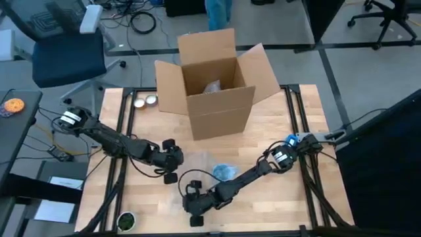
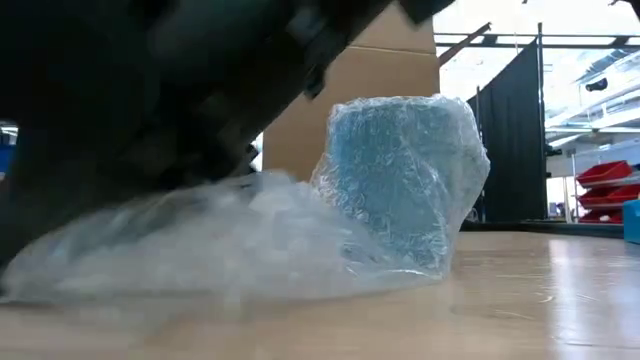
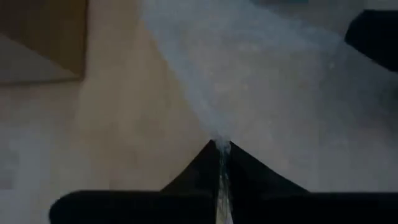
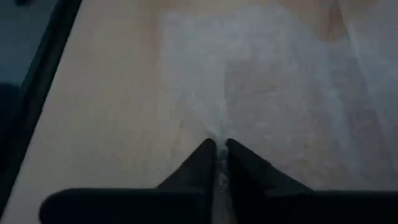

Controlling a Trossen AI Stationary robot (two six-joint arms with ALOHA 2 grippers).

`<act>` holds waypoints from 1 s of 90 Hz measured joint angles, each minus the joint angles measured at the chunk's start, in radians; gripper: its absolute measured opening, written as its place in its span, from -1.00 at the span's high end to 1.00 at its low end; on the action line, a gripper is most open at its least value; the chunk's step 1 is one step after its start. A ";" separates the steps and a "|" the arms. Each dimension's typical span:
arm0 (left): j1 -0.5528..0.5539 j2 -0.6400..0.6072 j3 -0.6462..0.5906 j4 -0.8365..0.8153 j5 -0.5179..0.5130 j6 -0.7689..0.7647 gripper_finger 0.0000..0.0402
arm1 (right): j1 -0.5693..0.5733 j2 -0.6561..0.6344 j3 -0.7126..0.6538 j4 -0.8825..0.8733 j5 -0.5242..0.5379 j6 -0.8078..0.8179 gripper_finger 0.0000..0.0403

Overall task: Wrap mug
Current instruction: Wrap the blue cup with bubble wrap

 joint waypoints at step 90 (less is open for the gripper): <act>0.000 0.000 0.173 0.309 0.156 -0.029 1.00 | 0.164 -0.278 0.003 -0.337 0.078 0.268 0.26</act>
